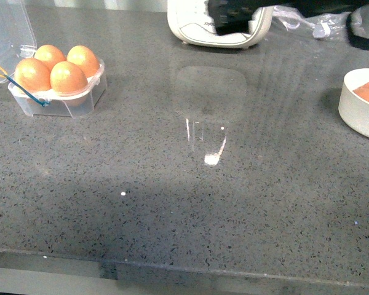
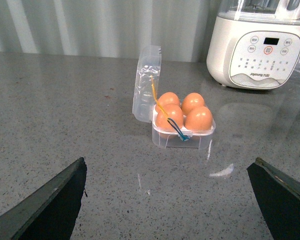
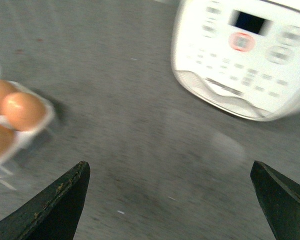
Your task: Put egg into box
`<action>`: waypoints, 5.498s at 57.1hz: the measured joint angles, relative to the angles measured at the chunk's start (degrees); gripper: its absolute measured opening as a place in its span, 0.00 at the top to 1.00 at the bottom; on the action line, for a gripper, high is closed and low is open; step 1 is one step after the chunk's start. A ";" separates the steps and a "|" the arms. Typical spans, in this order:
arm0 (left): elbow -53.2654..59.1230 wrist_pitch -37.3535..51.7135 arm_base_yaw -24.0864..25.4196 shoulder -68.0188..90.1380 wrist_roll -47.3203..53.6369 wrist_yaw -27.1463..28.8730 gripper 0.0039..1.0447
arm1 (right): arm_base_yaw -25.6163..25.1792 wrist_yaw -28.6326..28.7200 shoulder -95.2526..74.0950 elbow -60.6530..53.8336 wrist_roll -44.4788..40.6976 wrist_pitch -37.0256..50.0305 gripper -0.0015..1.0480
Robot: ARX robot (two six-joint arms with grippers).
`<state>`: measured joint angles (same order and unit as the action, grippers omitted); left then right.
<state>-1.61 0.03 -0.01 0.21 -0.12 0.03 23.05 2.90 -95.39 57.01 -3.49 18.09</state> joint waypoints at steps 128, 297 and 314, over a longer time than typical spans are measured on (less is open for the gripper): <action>0.00 0.00 0.00 0.00 0.00 0.02 0.06 | -23.21 -2.86 84.21 -56.72 2.89 -6.71 0.97; -46.80 24.68 19.04 82.93 8.98 -4.11 0.06 | -23.21 -2.84 95.14 -56.68 2.91 -18.10 0.07; -52.17 23.47 15.50 91.62 9.09 -6.10 0.06 | -23.21 -2.84 95.14 -56.68 2.91 -18.10 0.07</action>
<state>-53.78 23.51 15.49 91.83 8.97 -6.07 -0.16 0.05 -0.25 0.34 -0.58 -0.01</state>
